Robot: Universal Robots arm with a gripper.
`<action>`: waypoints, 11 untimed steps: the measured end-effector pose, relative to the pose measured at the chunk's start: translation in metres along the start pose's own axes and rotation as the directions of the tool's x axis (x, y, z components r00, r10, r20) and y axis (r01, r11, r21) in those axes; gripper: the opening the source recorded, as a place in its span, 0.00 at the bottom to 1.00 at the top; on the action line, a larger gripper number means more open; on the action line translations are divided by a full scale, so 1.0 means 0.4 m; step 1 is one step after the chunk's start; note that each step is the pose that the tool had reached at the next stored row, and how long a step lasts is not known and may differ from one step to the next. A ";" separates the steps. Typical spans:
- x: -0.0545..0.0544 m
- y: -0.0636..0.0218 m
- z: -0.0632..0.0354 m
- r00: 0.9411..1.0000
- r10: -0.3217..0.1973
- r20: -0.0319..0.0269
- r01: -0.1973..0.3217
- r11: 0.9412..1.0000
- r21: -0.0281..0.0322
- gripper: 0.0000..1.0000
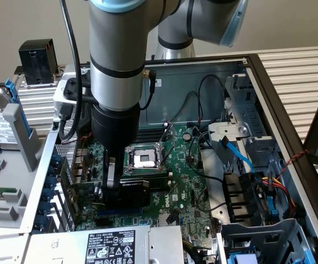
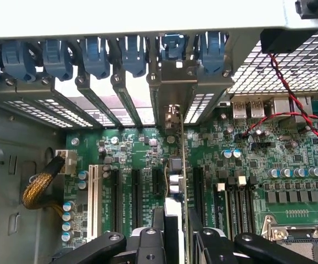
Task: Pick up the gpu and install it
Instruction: 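Insert the gpu into the slot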
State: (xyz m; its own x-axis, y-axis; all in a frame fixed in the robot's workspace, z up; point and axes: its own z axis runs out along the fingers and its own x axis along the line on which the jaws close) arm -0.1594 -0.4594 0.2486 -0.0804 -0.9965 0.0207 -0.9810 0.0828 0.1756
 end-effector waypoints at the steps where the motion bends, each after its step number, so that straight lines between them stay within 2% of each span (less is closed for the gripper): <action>1: 0.000 0.000 0.000 1.000 0.000 0.000 0.000 1.000 0.000 0.27; 11: 0.000 0.000 0.002 1.000 0.000 0.000 0.000 1.000 0.000 0.27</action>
State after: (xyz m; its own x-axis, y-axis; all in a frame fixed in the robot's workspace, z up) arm -0.1594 -0.4594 0.2479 -0.0804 -0.9965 0.0205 -0.9810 0.0828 0.1757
